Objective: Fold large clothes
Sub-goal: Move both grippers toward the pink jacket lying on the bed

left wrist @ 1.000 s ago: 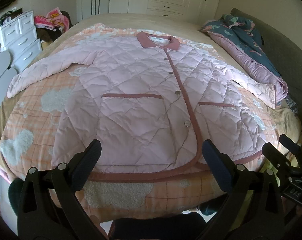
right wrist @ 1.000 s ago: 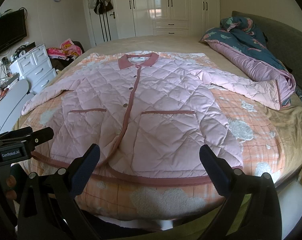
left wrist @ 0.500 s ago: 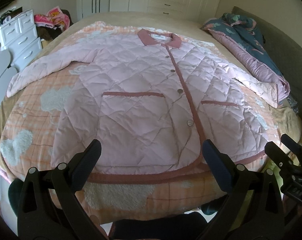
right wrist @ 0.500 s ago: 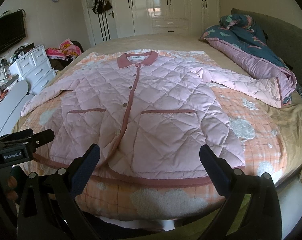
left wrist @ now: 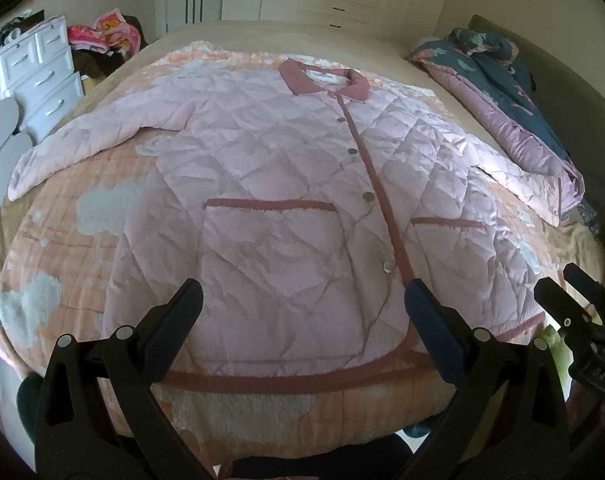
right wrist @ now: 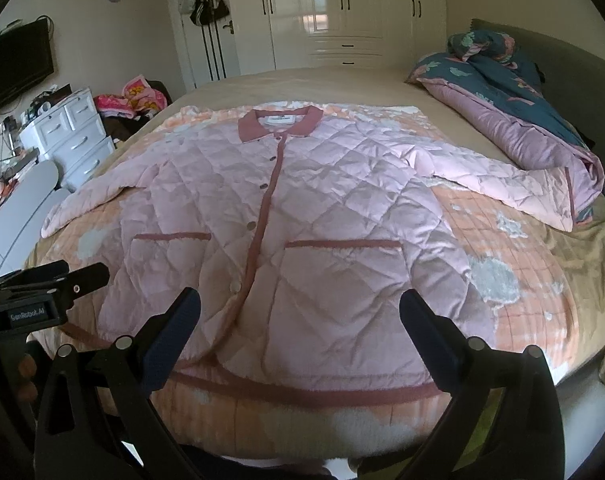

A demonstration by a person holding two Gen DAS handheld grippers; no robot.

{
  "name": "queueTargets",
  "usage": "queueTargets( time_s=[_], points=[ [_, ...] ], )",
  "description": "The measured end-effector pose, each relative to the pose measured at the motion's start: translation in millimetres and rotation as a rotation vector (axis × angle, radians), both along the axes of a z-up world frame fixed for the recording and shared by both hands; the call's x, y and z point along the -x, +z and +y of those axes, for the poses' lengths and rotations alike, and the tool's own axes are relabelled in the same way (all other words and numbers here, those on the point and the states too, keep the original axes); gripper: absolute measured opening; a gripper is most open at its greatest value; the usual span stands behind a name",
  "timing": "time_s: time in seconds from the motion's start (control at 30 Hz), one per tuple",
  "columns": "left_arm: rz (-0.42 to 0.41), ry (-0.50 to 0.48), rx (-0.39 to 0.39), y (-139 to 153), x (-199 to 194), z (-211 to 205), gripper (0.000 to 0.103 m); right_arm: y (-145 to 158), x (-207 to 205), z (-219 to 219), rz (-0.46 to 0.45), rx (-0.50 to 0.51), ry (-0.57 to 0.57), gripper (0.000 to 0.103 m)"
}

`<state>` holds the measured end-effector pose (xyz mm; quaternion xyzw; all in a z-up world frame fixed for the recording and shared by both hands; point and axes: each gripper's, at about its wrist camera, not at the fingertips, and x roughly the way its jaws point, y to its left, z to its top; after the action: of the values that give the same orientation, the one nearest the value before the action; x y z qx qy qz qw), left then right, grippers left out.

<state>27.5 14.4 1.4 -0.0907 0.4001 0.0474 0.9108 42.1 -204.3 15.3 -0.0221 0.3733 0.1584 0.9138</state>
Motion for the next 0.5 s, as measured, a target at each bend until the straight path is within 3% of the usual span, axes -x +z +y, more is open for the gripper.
queueTargets(
  time_s=[0.1,0.2,0.37,0.5],
  points=[
    [-0.014,-0.004,-0.014,6.3,-7.4,-0.2,0.095,6.0,-10.5,2.4,-0.003,-0.014,0.003,0.099],
    [0.062,-0.012,0.021,3.1,-20.9,2.0,0.095,9.5,-20.8,3.4,-0.001,-0.025,0.013,0.099],
    [0.094,-0.012,0.035,6.5,-39.4,4.9,0.095,13.7,-41.4,4.8,0.017,-0.040,0.004,0.099],
    [0.080,-0.015,0.076,11.9,-53.2,8.5,0.095,22.2,-55.7,5.8,0.002,-0.039,0.001,0.099]
  ],
)
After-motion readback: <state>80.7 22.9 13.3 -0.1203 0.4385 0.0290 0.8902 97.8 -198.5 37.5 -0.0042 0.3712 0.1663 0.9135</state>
